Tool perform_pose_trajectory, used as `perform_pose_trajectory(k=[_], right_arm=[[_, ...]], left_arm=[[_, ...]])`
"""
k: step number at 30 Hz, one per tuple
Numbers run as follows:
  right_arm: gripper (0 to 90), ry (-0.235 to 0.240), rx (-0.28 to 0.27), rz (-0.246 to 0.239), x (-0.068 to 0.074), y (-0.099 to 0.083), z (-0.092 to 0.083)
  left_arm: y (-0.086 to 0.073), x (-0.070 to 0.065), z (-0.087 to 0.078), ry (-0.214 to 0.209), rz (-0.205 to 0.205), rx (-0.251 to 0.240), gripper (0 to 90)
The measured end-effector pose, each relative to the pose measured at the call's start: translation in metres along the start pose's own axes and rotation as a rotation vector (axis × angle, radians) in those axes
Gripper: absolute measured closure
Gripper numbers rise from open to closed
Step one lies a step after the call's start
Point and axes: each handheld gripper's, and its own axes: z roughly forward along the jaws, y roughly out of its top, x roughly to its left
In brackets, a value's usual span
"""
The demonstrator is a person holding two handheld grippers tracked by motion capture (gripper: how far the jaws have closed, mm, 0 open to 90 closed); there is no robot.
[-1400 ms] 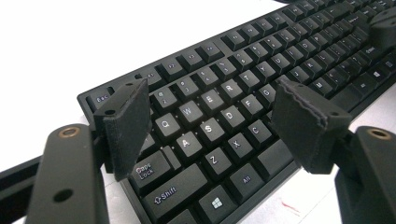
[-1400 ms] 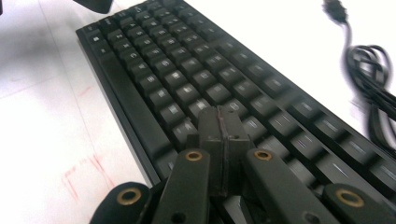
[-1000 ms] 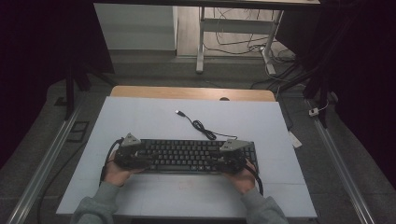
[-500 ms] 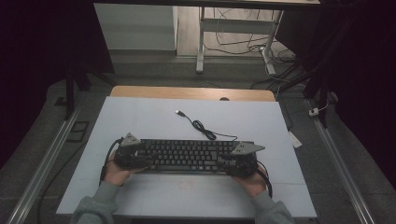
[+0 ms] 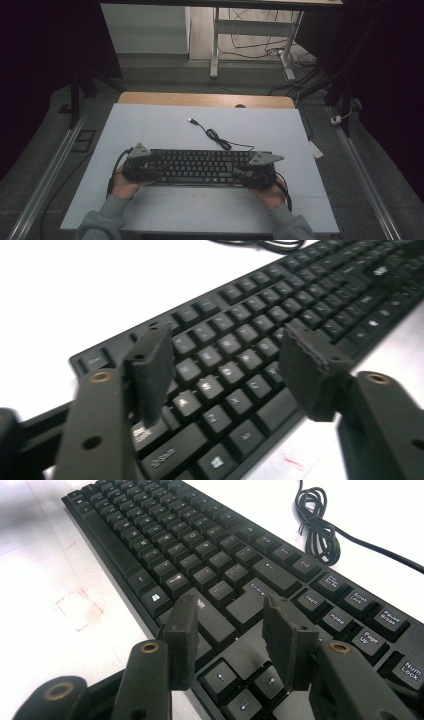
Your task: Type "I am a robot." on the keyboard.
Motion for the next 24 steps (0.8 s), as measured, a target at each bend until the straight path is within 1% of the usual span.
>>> perform_pose_trajectory(k=[2,5,7,12,14,16,20,24], right_arm=[[58.0,-0.001,0.000,-0.001,0.000,0.000,0.000],[58.0,-0.003,0.000,-0.001,-0.001,0.000,0.000],[58.0,-0.009,0.005,-0.003,-0.001,0.000,0.000],[58.0,-0.011,0.007,-0.003,-0.001,0.000,0.000],[57.9,-0.006,0.005,-0.002,-0.001,0.000,0.000],[57.9,-0.006,0.007,-0.001,-0.001,0.000,0.000],[57.9,-0.007,0.009,0.000,-0.002,0.000,0.001],[57.8,-0.012,0.013,-0.002,-0.002,0.000,0.001]], left_arm=[[0.001,-0.003,0.000,-0.025,0.014,-0.001,49.7],[0.002,-0.007,0.000,-0.050,0.038,0.005,61.3],[0.002,-0.009,0.001,-0.065,0.047,0.015,69.1],[0.002,-0.014,0.005,-0.087,0.074,0.056,88.0],[0.002,-0.016,0.007,-0.098,0.080,0.070,88.9],[0.002,-0.019,0.010,-0.106,0.098,0.087,88.9],[0.002,-0.027,0.018,-0.121,0.121,0.111,89.0],[0.001,-0.033,0.025,-0.125,0.143,0.136,88.9]])
